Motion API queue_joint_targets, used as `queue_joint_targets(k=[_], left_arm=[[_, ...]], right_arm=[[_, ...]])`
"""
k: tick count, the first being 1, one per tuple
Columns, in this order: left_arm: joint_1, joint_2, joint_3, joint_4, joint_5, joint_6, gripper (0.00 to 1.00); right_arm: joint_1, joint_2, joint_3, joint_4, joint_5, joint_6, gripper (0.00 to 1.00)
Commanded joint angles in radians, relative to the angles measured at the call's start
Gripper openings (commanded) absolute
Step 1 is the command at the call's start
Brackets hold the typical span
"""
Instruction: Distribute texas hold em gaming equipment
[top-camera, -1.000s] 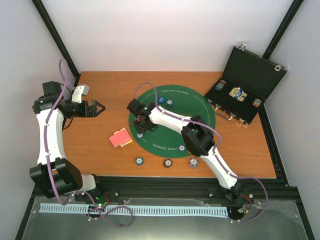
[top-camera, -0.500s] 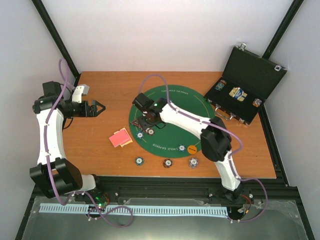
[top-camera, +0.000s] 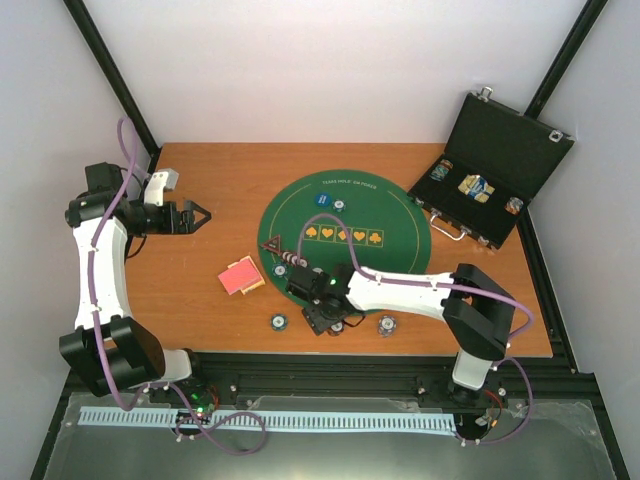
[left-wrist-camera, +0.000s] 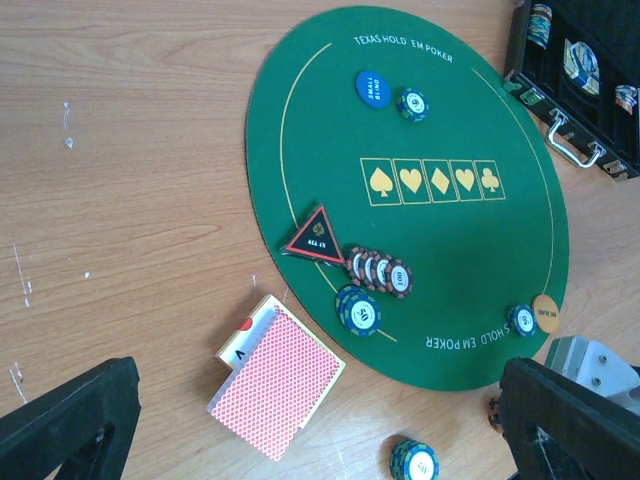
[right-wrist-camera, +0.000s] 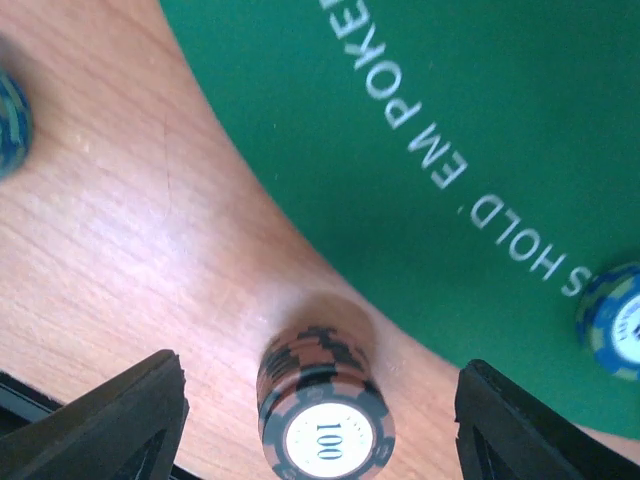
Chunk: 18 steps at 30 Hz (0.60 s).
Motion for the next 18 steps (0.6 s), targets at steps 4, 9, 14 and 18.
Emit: queue_joint_targets(k=[4, 9, 14, 18], left_arm=[[0.009, -0.002, 0.033, -0.010, 0.012, 0.008, 1.00], [0.009, -0.001, 0.037, -0.008, 0.005, 0.011, 1.00], [0.009, 0.001, 0.040, -0.010, 0.005, 0.010, 1.00], [0.009, 0.000, 0.040, -0.011, 0.005, 0.010, 1.00]], right_arm=[[0.032, -0.055, -0.089, 0.074, 0.009, 0.102, 0.74], [0.036, -0.047, -0.102, 0.099, -0.014, 0.098, 0.73], [0.036, -0.037, -0.142, 0.129, -0.026, 0.100, 0.68], [0.036, -0.042, -0.162, 0.145, -0.028, 0.107, 0.64]])
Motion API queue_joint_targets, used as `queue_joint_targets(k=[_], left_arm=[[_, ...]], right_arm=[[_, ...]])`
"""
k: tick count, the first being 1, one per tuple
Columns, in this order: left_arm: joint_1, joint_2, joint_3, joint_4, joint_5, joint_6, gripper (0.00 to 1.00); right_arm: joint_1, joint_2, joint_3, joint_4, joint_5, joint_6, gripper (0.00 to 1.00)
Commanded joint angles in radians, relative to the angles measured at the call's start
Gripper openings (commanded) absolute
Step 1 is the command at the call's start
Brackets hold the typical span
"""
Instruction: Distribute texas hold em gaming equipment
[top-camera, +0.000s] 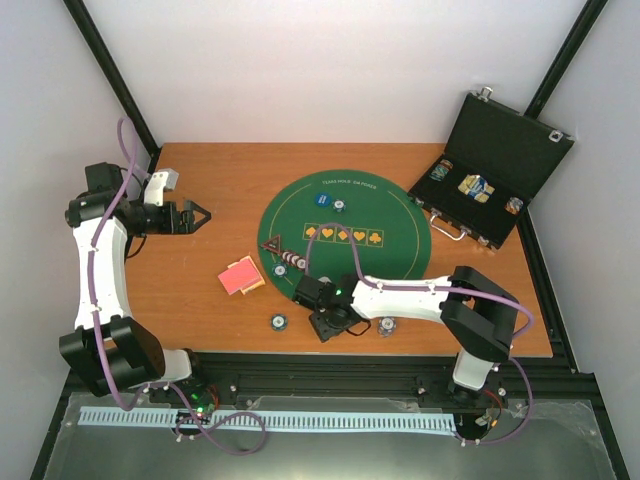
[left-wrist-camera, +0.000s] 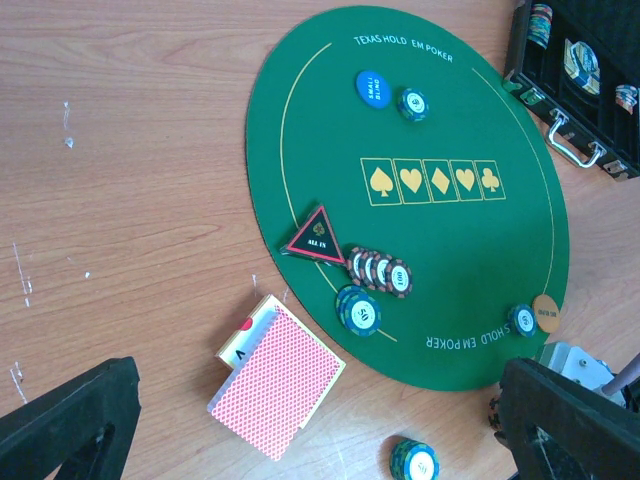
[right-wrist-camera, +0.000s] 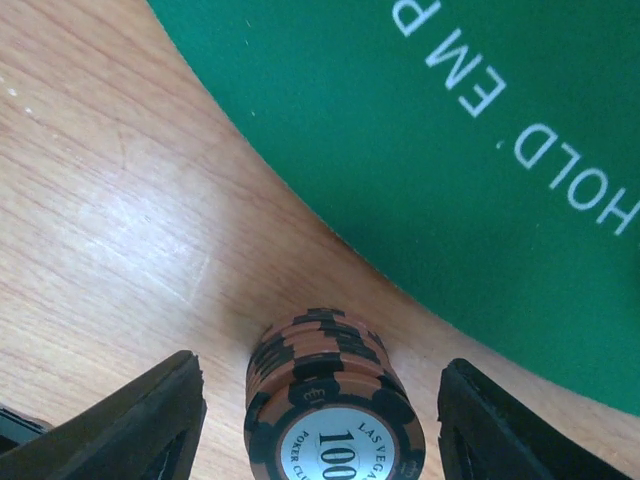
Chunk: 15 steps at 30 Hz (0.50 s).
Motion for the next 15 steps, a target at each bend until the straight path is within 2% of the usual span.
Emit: queue_joint_targets(k=[1, 15], left_arm=[[0.009, 0.001, 0.041, -0.010, 0.005, 0.010, 1.00], [0.009, -0.001, 0.035, -0.008, 0.007, 0.010, 1.00]], right_arm=[[0.012, -0.014, -0.021, 0.036, 0.000, 0.022, 0.63], [0.012, -0.041, -0.019, 0.024, 0.013, 0.021, 0.44]])
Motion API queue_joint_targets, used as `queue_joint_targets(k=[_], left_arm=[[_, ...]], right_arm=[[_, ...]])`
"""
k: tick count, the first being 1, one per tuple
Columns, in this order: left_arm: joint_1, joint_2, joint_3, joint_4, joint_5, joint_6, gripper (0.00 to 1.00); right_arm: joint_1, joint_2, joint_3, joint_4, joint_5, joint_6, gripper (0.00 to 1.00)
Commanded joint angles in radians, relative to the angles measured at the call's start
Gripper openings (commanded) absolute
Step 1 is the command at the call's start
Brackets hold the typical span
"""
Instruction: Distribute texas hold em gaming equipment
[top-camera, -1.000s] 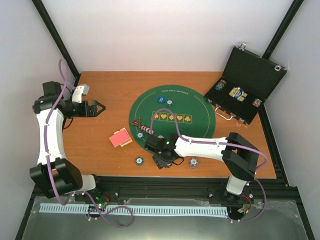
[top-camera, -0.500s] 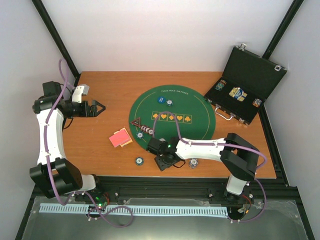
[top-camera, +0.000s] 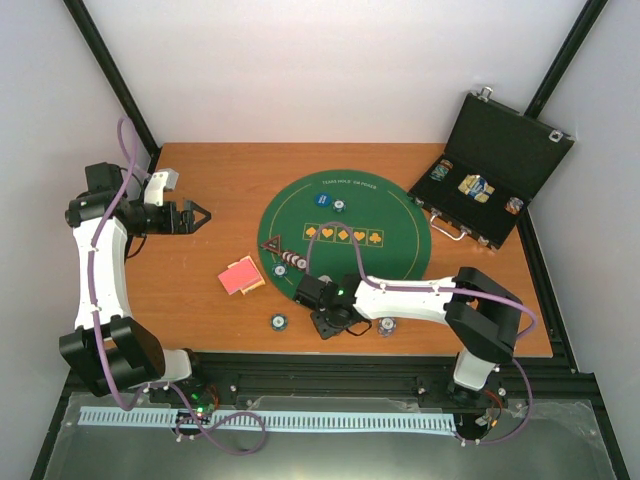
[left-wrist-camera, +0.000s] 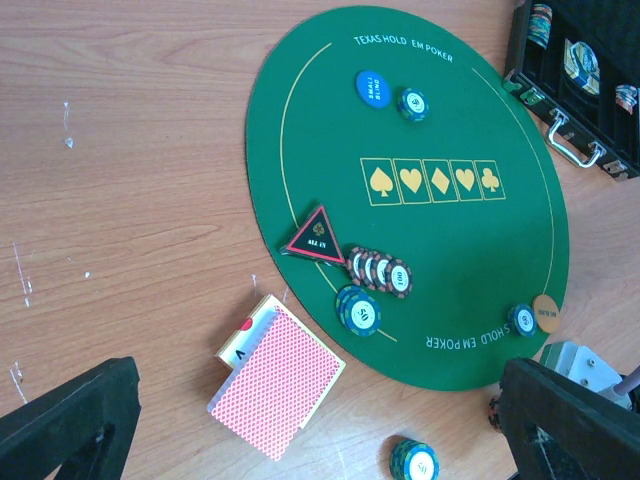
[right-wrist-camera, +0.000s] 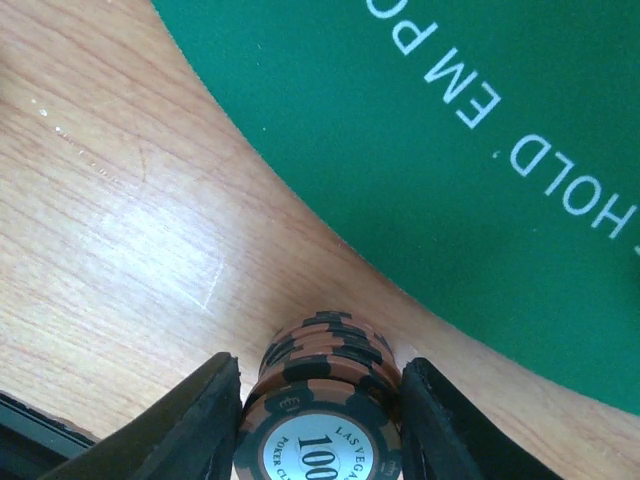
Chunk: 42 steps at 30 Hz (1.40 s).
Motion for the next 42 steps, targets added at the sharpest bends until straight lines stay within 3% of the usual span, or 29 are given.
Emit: queue_joint_targets(k=[1, 9, 16, 18, 19, 24, 42], left_arm=[[0.009, -0.001, 0.035, -0.008, 0.007, 0.010, 1.00], [0.009, -0.002, 0.036, -0.008, 0.005, 0.012, 1.00], [0.009, -0.002, 0.036, -0.006, 0.006, 0.009, 1.00], [0.009, -0.001, 0.037, -0.006, 0.006, 0.008, 1.00], [0.009, -0.001, 0.036, -0.007, 0.005, 0.008, 1.00], [0.009, -0.005, 0.039, -0.010, 0.005, 0.019, 1.00], [0.009, -0.002, 0.044, -0.007, 0.002, 0.011, 1.00]], right_arm=[[0.009, -0.024, -0.003, 0.001, 0.015, 0.005, 0.43], [0.009, -0.018, 0.011, -0.023, 0.031, -0.008, 0.34], [0.008, -0.022, 0.034, -0.052, 0.037, -0.023, 0.34], [0.008, -0.007, 0.033, -0.052, 0.028, -0.024, 0.46], [0.008, 0.002, 0.034, -0.053, 0.028, -0.021, 0.62], [0.008, 0.003, 0.032, -0.048, 0.026, -0.008, 0.82], [0.011, -0.064, -0.049, -0.033, -0.028, 0.019, 0.72]])
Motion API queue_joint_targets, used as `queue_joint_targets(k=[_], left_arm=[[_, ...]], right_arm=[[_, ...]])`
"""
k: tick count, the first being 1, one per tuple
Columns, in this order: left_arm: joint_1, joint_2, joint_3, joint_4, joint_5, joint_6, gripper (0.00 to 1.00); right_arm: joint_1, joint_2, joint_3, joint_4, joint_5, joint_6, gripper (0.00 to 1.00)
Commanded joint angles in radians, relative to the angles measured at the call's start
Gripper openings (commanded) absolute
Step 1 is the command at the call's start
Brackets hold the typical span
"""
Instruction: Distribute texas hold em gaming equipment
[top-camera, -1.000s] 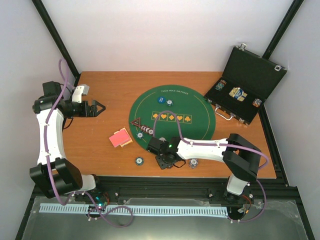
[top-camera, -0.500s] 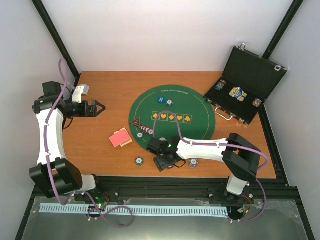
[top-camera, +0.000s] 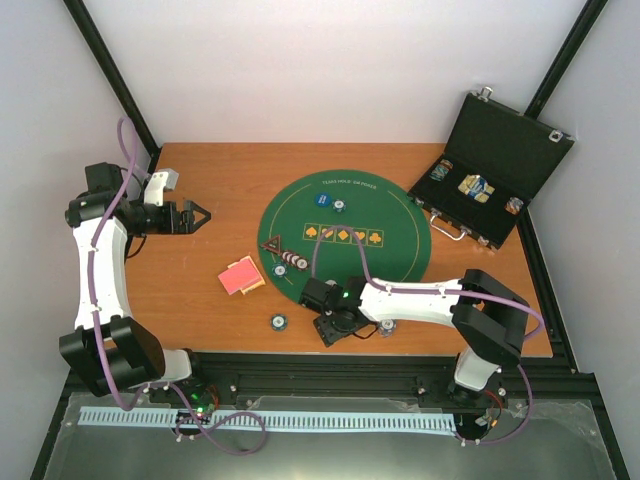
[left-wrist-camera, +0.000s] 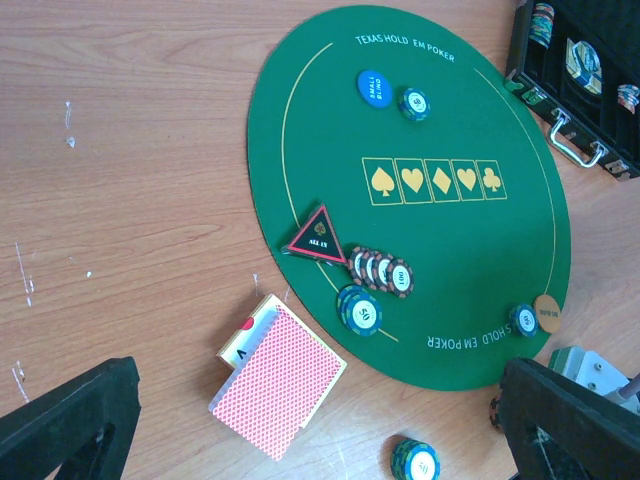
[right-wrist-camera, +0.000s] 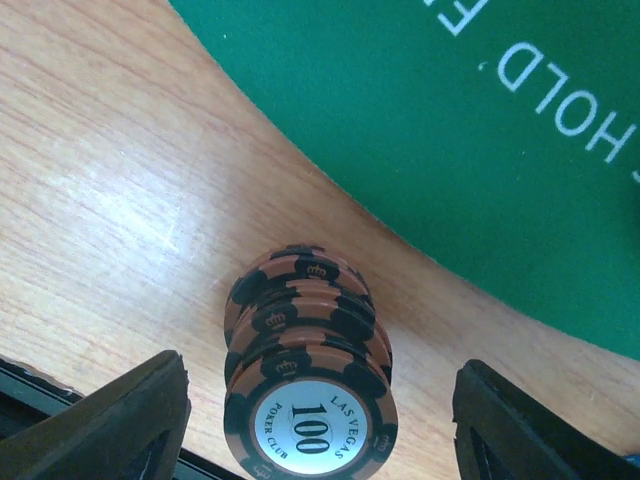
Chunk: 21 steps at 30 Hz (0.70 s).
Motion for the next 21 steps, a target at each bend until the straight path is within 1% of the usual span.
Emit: queue_joint_targets(k=[1, 11, 13, 21], left_arm=[[0.009, -0.002, 0.045, -0.007, 0.006, 0.011, 1.00], [0.009, 0.000, 0.044, -0.007, 0.002, 0.011, 1.00], [0.009, 0.002, 0.045, -0.005, 0.002, 0.011, 1.00], [0.009, -0.001, 0.049, -0.007, 0.002, 0.011, 1.00]], right_arm=[[0.010, -0.025, -0.011, 0.003, -0.004, 0.015, 0.71], [0.013, -0.019, -0.013, 0.026, -0.011, 0.019, 0.57], [0.013, -0.021, -0.017, 0.027, -0.010, 0.022, 0.57], [0.015, -0.018, -0.029, 0.024, -0.021, 0.018, 0.62]])
